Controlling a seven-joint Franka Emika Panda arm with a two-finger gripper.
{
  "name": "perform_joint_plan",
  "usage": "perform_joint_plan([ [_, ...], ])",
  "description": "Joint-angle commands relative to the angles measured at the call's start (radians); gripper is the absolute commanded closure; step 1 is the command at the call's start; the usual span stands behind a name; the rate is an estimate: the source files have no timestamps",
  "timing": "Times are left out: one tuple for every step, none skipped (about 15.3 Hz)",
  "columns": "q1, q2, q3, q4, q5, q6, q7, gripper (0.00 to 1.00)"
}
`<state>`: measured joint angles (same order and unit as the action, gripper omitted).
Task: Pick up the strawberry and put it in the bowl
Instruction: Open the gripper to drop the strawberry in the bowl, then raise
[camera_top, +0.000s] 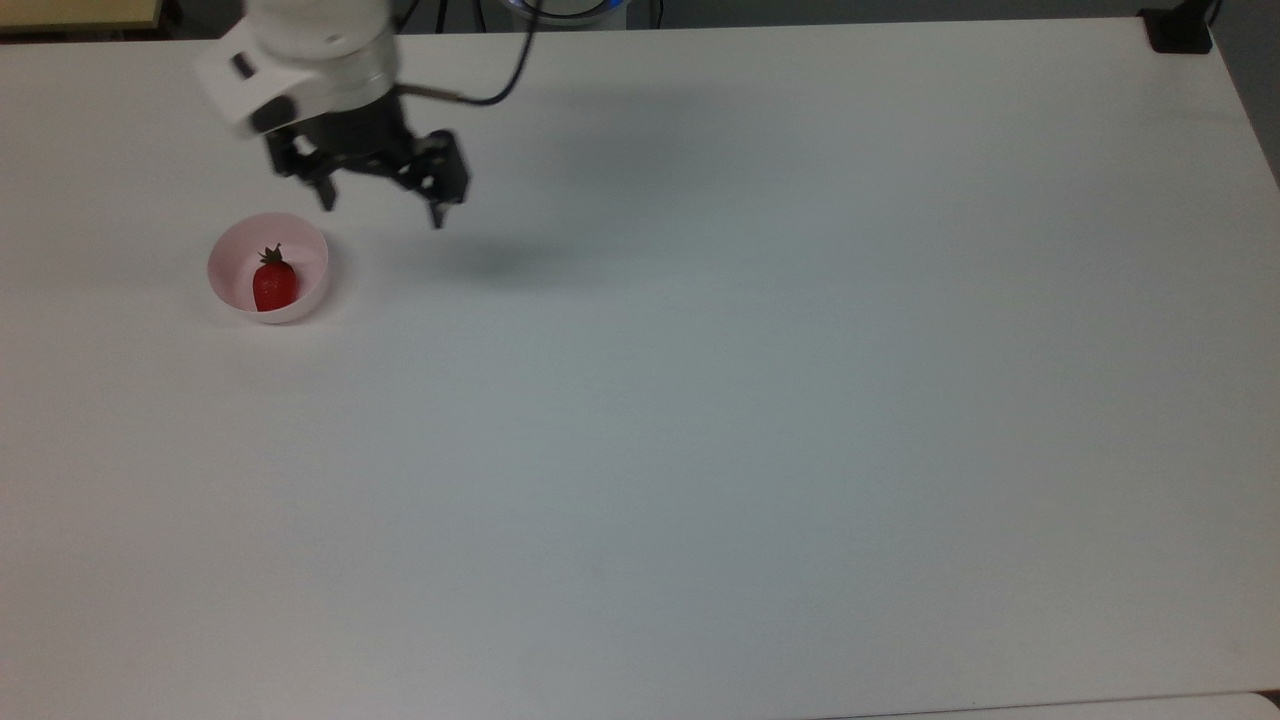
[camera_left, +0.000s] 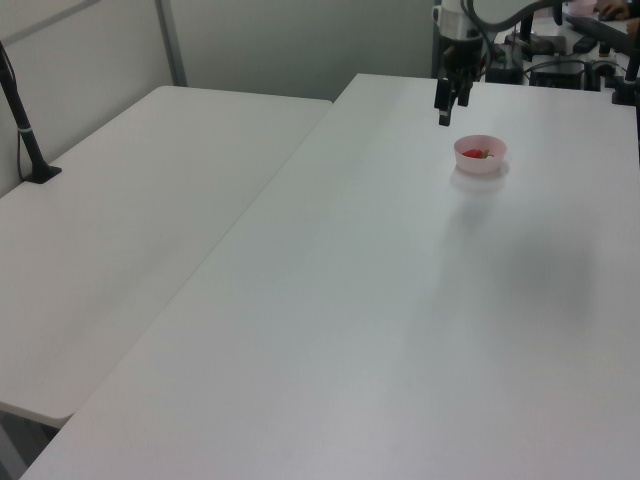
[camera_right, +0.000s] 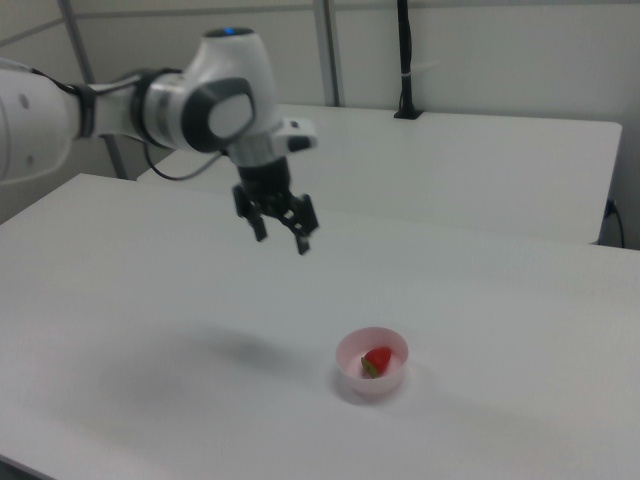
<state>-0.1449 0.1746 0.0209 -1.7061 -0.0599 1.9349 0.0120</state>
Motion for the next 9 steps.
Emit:
perform_joint_plan([
  [0.085, -0.093, -0.015, -0.009, 0.003, -0.149, 0.020, 0.00],
  [0.112, -0.110, -0.024, -0.006, 0.002, -0.172, 0.022, 0.00],
  [0.128, -0.130, -0.027, 0.002, 0.002, -0.192, 0.023, 0.00],
  [0.134, -0.148, -0.029, 0.005, 0.003, -0.215, 0.025, 0.00],
  [0.152, -0.176, -0.027, 0.006, 0.003, -0.243, 0.035, 0.00],
  [0.171, -0.182, -0.030, 0.011, 0.000, -0.261, 0.064, 0.00],
  [0.174, -0.184, -0.029, 0.013, -0.012, -0.276, 0.106, 0.00],
  [0.176, -0.184, -0.029, 0.017, -0.021, -0.284, 0.111, 0.00],
  [0.176, -0.185, -0.027, 0.017, -0.024, -0.290, 0.111, 0.00],
])
